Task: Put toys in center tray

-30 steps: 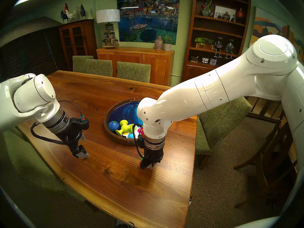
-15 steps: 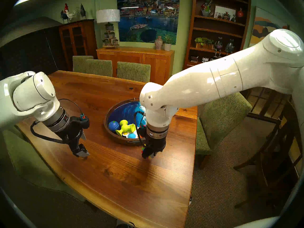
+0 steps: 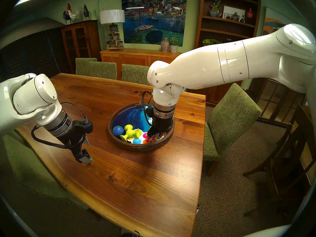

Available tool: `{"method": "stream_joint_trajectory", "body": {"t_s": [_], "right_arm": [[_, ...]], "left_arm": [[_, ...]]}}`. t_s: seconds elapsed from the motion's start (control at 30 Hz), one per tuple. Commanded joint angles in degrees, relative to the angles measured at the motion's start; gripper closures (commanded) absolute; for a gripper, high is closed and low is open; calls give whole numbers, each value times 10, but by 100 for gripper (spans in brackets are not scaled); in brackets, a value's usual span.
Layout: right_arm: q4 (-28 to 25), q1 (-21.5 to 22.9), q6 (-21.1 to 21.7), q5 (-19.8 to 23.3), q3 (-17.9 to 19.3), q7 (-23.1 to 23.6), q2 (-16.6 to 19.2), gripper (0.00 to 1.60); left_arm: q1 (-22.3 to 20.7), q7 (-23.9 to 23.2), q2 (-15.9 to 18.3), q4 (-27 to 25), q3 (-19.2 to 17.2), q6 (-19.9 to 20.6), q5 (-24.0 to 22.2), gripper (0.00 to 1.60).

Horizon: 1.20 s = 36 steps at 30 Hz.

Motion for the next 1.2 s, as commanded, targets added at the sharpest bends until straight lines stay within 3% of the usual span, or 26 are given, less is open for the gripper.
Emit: {"method": "stream_joint_trajectory", "body": {"t_s": [0.0, 0.23, 0.33, 0.37, 0.43, 0.73, 1.17], "right_arm": [[71, -12, 0, -19, 1, 6, -17, 160], [115, -33, -8, -39, -10, 11, -22, 160], [161, -50, -3, -46, -14, 19, -37, 160], [140, -45, -12, -51, -16, 16, -26, 160], [177, -61, -9, -54, -19, 23, -38, 160], [233, -87, -23, -73, -26, 41, -44, 160], [342, -156, -40, -86, -24, 75, -97, 160]], "left_arm": [[-18, -10, -8, 1, -6, -1, -3, 0], [-18, -7, -9, 1, -3, -1, -6, 0], [-19, -6, -10, 1, -2, -1, -7, 0], [-18, -6, -10, 2, -2, -1, -8, 0], [-18, -5, -10, 2, -1, -1, -8, 0], [-18, -3, -11, 3, 1, -1, -11, 0], [-18, -2, -14, 3, 3, -1, -14, 0]]}}
